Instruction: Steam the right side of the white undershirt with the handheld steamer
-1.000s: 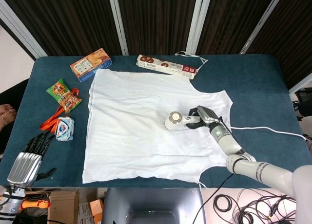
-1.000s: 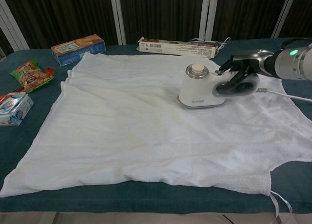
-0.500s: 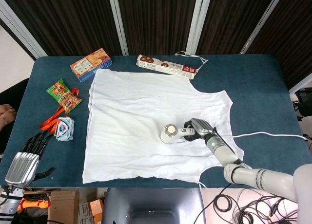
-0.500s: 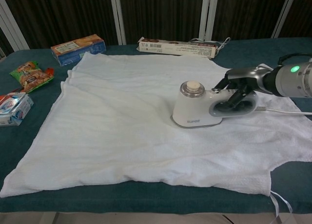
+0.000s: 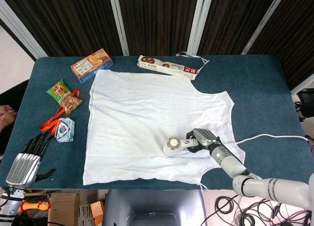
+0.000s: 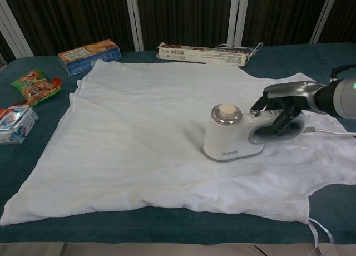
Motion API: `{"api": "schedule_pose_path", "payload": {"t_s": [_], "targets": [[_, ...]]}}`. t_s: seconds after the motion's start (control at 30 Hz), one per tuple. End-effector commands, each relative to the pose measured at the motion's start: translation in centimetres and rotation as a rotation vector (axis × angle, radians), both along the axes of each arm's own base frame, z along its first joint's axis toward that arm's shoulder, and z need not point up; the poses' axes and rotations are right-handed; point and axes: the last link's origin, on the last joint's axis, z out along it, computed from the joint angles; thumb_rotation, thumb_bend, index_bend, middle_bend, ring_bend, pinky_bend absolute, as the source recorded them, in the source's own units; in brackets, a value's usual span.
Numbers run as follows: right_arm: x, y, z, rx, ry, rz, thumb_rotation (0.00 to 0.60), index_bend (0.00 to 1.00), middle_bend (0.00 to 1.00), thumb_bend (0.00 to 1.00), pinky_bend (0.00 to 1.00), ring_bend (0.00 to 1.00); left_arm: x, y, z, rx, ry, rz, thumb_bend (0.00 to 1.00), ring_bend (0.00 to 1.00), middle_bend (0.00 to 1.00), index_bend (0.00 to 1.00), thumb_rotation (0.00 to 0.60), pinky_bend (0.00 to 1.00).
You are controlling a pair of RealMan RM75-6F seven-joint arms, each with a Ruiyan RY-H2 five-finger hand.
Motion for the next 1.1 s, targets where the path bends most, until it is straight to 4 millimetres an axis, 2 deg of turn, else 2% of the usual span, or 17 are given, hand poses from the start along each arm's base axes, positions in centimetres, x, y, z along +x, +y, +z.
{"api": "schedule_pose_path", "payload": {"t_s": [0.03, 0.37, 0.6, 0.83, 1.1], "targets": [[-0.2, -1.1, 0.2, -0.047, 0.015, -0.012, 0.6, 1.0, 0.95, 0.69, 1.0, 0.97, 0.0, 0.0, 0.0, 0.0, 0.001, 0.0, 0.01, 0.0, 0.0, 0.0, 0.6, 0.13], [-2.4, -6.0, 2.7, -0.208, 0.049, -0.137, 0.6, 1.0, 0.95, 0.69, 1.0, 0.97, 0.0, 0.0, -0.1, -0.002, 0.004, -0.001, 0.01, 0.0, 0.0, 0.0, 0.6, 0.13], [-4.2, -8.0, 4.3, -0.271, 0.051, -0.201, 0.6, 1.0, 0.95, 0.69, 1.0, 0.97, 0.1, 0.1, -0.4, -0.01, 0.01, 0.0, 0.01, 0.0, 0.0, 0.0, 0.6, 0.13], [-4.9, -7.0, 3.8, -0.193, 0.103, -0.163, 0.6, 1.0, 0.95, 0.69, 1.0, 0.97, 0.1, 0.3, -0.6, -0.011, 0.013, 0.0, 0.01, 0.0, 0.0, 0.0, 0.6, 0.13], [-4.1, -3.5, 3.2, -0.112, 0.108, -0.056, 0.6, 1.0, 0.95, 0.69, 1.0, 0.97, 0.2, 0.4, -0.8, -0.017, 0.015, -0.001, 0.01, 0.0, 0.0, 0.0, 0.6, 0.13]]}}
